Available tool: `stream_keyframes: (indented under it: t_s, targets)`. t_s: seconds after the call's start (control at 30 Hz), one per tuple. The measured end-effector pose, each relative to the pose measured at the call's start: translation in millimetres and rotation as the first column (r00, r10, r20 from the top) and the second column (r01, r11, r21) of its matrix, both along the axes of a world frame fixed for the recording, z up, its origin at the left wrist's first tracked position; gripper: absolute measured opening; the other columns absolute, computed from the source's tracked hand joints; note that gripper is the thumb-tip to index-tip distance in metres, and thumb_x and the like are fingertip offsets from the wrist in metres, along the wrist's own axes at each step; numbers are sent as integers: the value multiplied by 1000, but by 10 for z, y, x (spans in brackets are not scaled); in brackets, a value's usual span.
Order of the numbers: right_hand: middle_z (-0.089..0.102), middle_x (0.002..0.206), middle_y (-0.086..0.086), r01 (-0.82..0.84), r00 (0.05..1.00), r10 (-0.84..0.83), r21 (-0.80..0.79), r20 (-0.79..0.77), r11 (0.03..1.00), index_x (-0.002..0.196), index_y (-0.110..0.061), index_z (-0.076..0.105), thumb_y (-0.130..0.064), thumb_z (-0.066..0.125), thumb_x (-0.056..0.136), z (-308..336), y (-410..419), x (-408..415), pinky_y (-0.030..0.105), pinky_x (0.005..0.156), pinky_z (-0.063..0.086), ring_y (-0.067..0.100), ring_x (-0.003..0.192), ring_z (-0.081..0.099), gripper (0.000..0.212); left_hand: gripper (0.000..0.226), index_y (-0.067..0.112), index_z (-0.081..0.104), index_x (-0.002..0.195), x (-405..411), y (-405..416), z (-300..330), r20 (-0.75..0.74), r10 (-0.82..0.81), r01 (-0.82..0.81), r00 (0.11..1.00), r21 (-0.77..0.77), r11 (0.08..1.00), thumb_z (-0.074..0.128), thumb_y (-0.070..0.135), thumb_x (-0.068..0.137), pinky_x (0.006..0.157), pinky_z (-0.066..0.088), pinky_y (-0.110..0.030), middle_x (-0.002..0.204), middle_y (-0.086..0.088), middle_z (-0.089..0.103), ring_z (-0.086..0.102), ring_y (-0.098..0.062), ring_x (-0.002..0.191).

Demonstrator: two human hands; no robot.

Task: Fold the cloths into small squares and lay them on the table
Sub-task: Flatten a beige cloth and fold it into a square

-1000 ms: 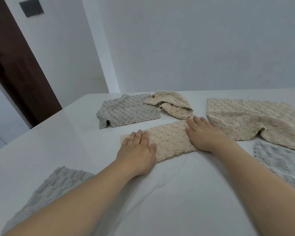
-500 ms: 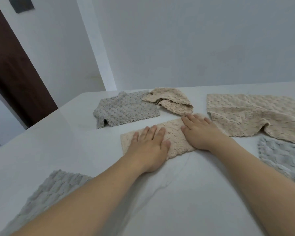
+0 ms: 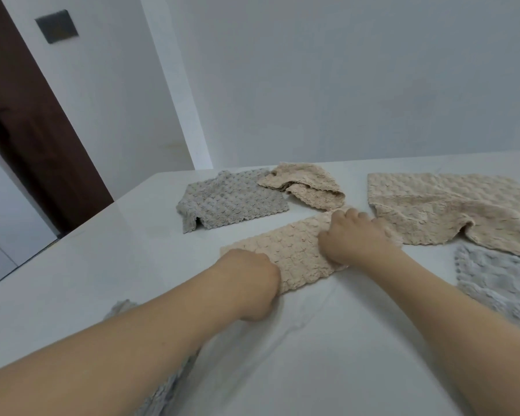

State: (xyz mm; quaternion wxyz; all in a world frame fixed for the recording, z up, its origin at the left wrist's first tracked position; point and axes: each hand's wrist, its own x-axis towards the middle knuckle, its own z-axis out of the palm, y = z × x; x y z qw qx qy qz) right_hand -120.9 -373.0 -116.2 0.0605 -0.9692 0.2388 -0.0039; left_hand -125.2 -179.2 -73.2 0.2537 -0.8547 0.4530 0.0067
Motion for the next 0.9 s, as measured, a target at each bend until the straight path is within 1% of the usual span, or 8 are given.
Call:
stream_keyframes:
  t_s: [0.13, 0.2, 0.3, 0.47, 0.57, 0.7, 0.8, 0.9]
  targets:
    - [41, 132, 5, -197, 980, 200, 113, -12, 974, 119, -22, 49, -40, 43, 95, 84, -49, 28, 42, 105, 29, 27, 127, 35, 30, 15, 17, 55, 86, -391, -159, -15, -188, -31, 23, 982, -50, 999, 51, 30, 90, 66, 42, -30, 79, -7, 55, 48, -28, 73]
    - [43, 117, -1, -298, 954, 298, 177, 27, 938, 103, -28, 51, -36, 49, 94, 88, -33, 51, 37, 98, 32, 23, 119, 39, 12, 24, 11, 56, 87, -573, -186, -36, -361, -64, 3, 930, -166, 986, 49, 34, 91, 67, 46, -32, 79, -5, 55, 51, -27, 74]
    - [43, 110, -4, -380, 924, 367, 177, 107, 908, 97, -31, 52, -34, 52, 94, 60, -21, 66, 34, 96, 34, 20, 113, 41, 4, 23, 17, 59, 89, -598, -119, 31, -518, -131, -25, 845, -284, 959, 54, 39, 86, 74, 54, -38, 89, 0, 63, 58, -21, 79]
    - [45, 108, -5, -394, 915, 377, 117, 144, 912, 98, -31, 54, -47, 53, 92, 23, -42, 93, 33, 88, 36, 18, 109, 42, 17, 52, 26, 39, 112, -196, 302, 102, -302, -11, 14, 953, 9, 1000, 65, 44, 71, 88, 47, -38, 110, 5, 38, 41, -15, 102]
    - [41, 113, -5, -383, 921, 372, 99, 114, 918, 101, -32, 51, -68, 52, 83, 9, -13, 76, 36, 89, 33, 17, 109, 36, 40, 39, 23, 43, 113, -154, 401, -41, -210, -115, 97, 971, -94, 991, 59, 30, 78, 84, 47, -37, 114, 2, 42, 47, -19, 105]
    - [40, 121, -5, -392, 920, 387, 150, 62, 908, 106, -35, 48, -71, 55, 78, 28, -46, 19, 37, 98, 32, 19, 117, 35, 46, 22, 16, 53, 107, -191, 361, -132, -47, -217, 202, 975, -219, 955, 46, 23, 88, 75, 42, -37, 109, -4, 55, 55, -26, 99]
    - [44, 119, -4, -360, 930, 346, 115, 123, 926, 102, -35, 54, -60, 57, 84, 65, -73, 6, 37, 98, 33, 19, 115, 39, 31, 15, 19, 57, 95, -254, 341, -136, -138, -165, 133, 977, -211, 968, 45, 20, 86, 75, 44, -33, 103, -3, 63, 57, -26, 96]
    - [53, 109, -2, -343, 928, 313, 139, 202, 929, 98, -25, 61, -42, 60, 89, 105, -137, -13, 33, 90, 42, 18, 103, 50, 20, 10, 18, 52, 78, -323, 327, -56, -354, -65, 1, 933, -179, 984, 45, 16, 84, 73, 46, -32, 83, -1, 61, 55, -25, 84]
